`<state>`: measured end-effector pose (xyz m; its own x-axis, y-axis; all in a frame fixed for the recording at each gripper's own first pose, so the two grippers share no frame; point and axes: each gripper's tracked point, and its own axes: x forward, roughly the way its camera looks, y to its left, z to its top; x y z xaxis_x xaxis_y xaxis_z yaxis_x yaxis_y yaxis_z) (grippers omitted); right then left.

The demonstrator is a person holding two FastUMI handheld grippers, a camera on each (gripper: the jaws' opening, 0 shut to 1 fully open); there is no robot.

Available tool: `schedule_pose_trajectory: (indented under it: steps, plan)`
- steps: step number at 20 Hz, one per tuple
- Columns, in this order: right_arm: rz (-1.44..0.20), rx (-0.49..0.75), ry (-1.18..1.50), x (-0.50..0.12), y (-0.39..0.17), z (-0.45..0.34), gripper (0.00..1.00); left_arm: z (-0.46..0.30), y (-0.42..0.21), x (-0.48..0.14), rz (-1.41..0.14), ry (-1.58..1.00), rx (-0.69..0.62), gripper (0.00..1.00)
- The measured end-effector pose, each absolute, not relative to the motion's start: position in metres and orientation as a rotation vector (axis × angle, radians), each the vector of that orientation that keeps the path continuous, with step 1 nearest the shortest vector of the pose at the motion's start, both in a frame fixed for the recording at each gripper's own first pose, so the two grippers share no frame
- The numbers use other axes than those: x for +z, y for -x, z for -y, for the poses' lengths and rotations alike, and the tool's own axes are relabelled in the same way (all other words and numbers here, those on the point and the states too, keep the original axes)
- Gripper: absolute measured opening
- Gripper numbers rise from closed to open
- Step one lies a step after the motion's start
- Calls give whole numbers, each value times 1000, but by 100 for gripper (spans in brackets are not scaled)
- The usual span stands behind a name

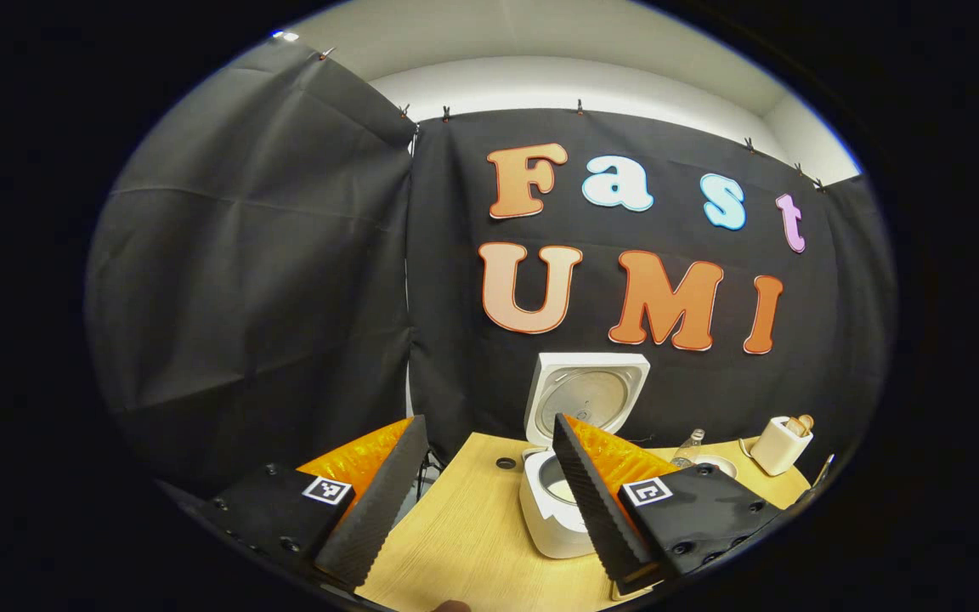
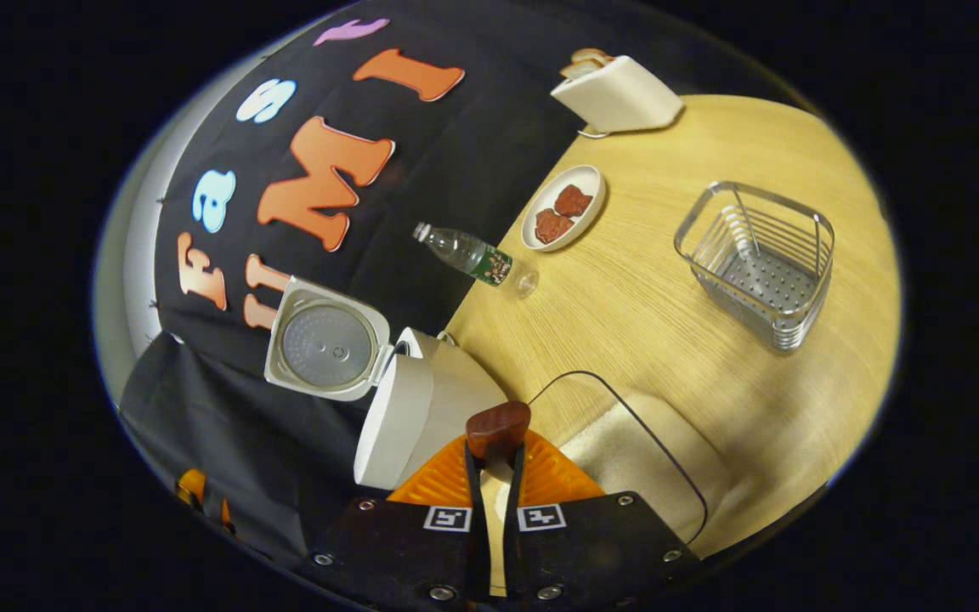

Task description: Close the left gripper, press the button to open the rice cooker; take a wooden spoon from the chopstick holder with the right hand, scoop a spoonful of rice and pour it into the rice cooker, then put the wooden spoon back into the chopstick holder.

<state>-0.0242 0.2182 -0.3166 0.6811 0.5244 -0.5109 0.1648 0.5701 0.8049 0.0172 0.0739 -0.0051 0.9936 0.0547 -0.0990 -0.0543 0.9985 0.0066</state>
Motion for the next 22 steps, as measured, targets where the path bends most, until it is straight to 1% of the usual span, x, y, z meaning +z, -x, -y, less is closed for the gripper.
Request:
schedule_pose_trajectory:
  steps: [4,8,15,22]
  plan:
    - [-875,218,-1069,-329,28,-218,5,-67,-14,-4,-100,-7,46,100]
    - [-884,214,-1124,-324,32,-202,6,-62,-10,2,-80,-23,46,100]
    - [-867,222,-1210,-299,27,-183,6,-60,-7,2,-79,2,45,100]
    - [-863,254,-1324,-260,21,-188,5,-59,-7,4,-74,-10,50,100]
